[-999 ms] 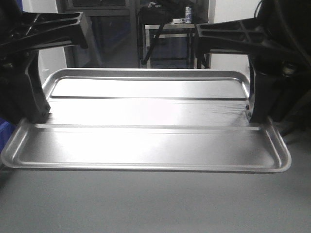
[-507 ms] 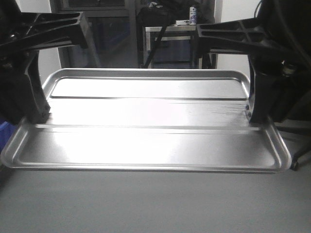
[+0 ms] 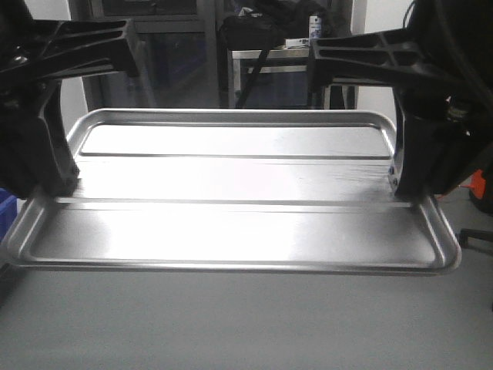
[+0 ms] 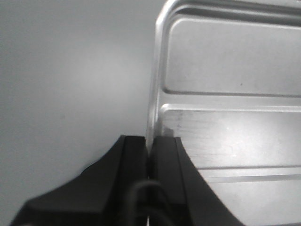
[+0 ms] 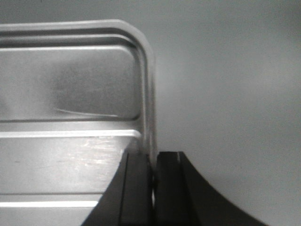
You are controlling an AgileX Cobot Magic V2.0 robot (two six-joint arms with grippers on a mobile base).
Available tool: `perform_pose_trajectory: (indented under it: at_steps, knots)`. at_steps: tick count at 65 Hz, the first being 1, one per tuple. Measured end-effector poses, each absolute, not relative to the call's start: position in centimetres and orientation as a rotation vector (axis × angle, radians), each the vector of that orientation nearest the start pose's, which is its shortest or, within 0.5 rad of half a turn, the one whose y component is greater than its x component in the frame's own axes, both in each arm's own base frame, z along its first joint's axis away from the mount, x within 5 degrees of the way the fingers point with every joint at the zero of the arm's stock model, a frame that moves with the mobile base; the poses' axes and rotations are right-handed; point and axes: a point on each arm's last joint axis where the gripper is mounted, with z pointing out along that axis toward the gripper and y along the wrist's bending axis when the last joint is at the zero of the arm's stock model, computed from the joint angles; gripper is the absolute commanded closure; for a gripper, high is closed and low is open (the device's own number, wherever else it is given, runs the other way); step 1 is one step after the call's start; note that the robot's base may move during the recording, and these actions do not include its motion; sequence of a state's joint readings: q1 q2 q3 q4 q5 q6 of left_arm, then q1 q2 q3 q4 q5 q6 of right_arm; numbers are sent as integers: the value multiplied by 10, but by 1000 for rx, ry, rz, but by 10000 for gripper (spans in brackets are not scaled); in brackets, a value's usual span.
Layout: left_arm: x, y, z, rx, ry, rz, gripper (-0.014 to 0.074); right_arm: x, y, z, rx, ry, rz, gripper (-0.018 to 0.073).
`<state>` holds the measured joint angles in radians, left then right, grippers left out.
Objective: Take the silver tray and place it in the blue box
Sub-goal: 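Hold the tray level with both grippers while the base drives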
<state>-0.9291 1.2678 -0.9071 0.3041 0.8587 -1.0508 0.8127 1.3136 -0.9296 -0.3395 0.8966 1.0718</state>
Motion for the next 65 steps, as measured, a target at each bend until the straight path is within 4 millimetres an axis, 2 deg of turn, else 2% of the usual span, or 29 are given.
perform_pose_trajectory:
  at_steps: [65]
  knots:
    - [160,-180,278,36,2661,-295,700,187,163,273,129,2670,170,489]
